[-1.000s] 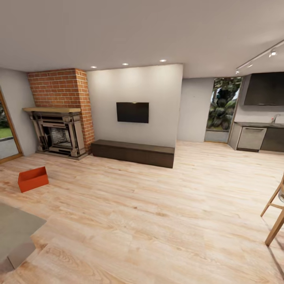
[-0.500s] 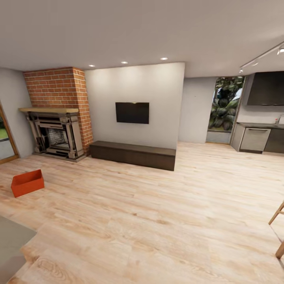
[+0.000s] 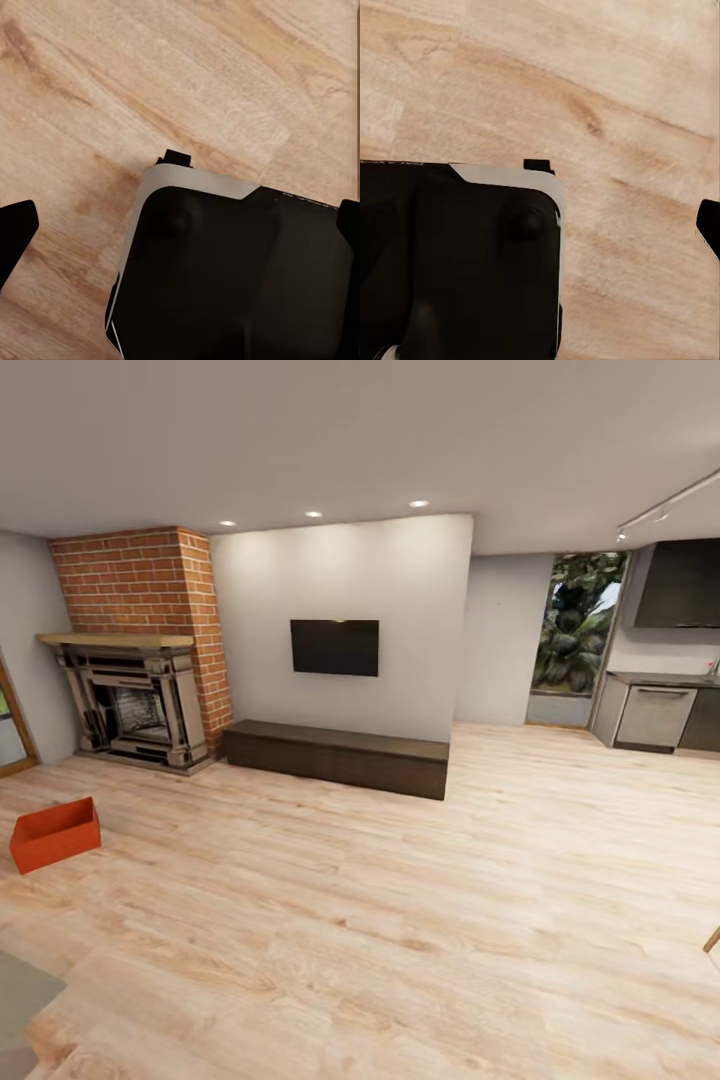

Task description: Move the two storage containers from the living room to the garage. In the garage, place one container on the floor and stack the other container on top of it (either order is fine).

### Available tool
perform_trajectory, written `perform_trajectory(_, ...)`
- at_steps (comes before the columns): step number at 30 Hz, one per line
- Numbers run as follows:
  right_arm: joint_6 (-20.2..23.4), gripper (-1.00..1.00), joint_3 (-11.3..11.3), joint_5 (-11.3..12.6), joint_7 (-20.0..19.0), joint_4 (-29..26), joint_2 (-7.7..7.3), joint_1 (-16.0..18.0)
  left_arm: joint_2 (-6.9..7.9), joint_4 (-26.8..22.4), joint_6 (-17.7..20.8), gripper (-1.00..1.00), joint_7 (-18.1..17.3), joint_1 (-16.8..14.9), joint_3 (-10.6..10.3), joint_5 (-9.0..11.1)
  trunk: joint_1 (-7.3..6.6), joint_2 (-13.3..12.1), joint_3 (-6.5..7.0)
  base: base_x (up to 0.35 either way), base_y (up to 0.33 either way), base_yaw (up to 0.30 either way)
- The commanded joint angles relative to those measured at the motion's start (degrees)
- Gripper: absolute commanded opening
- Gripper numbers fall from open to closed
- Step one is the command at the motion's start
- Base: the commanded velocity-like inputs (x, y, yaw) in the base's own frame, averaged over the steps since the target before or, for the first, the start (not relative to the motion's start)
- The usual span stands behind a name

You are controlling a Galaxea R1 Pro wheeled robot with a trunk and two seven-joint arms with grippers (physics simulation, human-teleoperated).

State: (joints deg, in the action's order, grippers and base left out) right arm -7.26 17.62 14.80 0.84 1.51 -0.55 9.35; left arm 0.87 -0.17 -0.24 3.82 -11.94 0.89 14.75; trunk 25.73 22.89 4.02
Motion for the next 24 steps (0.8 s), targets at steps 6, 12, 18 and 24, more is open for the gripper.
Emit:
perform_trajectory(6,-0.31,1.0,0.49,0.49,0.04,0.16,0.02,0.04,0.0,0.0,0.05,1.0,0.08,-0.03,0.07,0.19,0.05,0.03,-0.02,0.321,0.0,0.0)
perform_trajectory(12,-0.3,1.0,0.49,0.49,0.04,0.16,0.02,0.05,0.0,0.0,0.06,1.0,0.1,-0.01,0.08,0.19,0.05,0.03,-0.02,0.322,0.0,0.0)
perform_trajectory(18,-0.3,1.0,0.49,0.49,0.04,0.16,0.02,0.05,0.0,0.0,0.06,1.0,0.09,-0.01,0.07,0.19,0.05,0.03,-0.02,0.322,0.0,0.0)
perform_trajectory(24,-0.3,1.0,0.49,0.49,0.04,0.16,0.02,0.05,-0.05,0.0,0.06,1.0,0.1,-0.01,0.05,0.12,0.05,0.03,-0.02,0.322,0.0,0.0)
